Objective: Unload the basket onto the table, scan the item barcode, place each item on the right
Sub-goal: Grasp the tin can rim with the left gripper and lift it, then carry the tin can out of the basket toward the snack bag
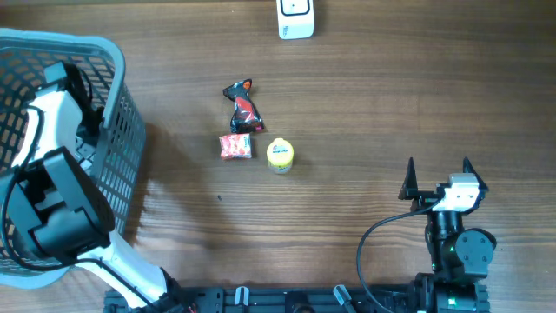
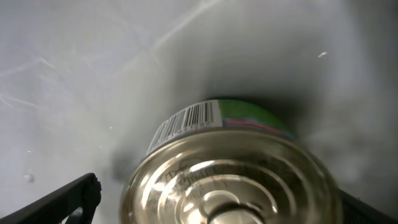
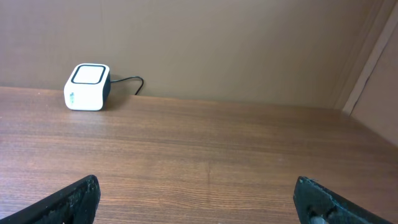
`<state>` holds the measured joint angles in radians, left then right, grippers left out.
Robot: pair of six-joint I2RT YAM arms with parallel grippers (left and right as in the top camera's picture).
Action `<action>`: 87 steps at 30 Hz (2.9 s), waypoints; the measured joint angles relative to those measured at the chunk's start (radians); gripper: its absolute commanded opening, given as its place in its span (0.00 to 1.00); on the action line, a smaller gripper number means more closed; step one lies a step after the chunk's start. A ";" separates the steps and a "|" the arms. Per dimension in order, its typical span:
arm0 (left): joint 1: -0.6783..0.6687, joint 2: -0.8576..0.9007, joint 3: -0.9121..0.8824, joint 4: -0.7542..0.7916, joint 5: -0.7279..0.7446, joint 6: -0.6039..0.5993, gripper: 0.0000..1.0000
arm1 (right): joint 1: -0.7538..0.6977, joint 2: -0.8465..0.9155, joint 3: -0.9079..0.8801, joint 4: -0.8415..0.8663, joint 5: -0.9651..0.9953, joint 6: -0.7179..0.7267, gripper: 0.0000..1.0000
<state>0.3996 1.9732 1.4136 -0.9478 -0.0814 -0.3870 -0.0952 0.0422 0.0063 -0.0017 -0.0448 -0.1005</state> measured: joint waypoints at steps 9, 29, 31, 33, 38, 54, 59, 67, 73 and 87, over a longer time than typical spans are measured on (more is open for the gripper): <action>0.000 -0.002 -0.029 0.034 0.008 -0.004 0.86 | 0.000 0.000 0.000 0.000 0.000 0.000 1.00; 0.000 -0.002 -0.033 0.052 0.023 -0.014 0.72 | 0.000 0.000 0.000 0.000 0.000 0.000 1.00; 0.000 -0.002 -0.033 0.052 0.023 -0.014 0.71 | 0.000 0.000 0.000 0.000 0.000 0.000 1.00; 0.000 -0.003 -0.033 0.052 0.023 -0.014 0.72 | 0.000 0.000 0.000 0.000 0.000 0.000 1.00; 0.000 -0.008 -0.036 0.053 0.022 -0.014 0.72 | 0.000 0.000 0.000 0.000 0.000 0.000 1.00; 0.000 -0.231 -0.018 0.008 -0.001 -0.015 0.74 | 0.000 0.000 0.000 0.000 0.000 0.000 1.00; 0.000 -0.322 -0.017 0.007 -0.003 -0.034 0.75 | 0.000 0.000 0.000 0.000 0.000 0.000 1.00; 0.000 -0.482 -0.017 0.006 0.025 -0.063 0.75 | 0.000 0.000 0.000 0.000 0.000 0.000 1.00; 0.000 -0.593 -0.017 0.010 0.106 -0.095 0.73 | 0.000 0.000 0.000 0.000 0.000 0.000 1.00; 0.000 -0.731 -0.016 0.046 0.341 -0.177 0.73 | 0.000 0.000 0.000 0.000 0.000 0.000 1.00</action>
<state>0.3996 1.2419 1.3979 -0.9016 0.2592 -0.5640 -0.0952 0.0422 0.0063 -0.0017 -0.0448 -0.1005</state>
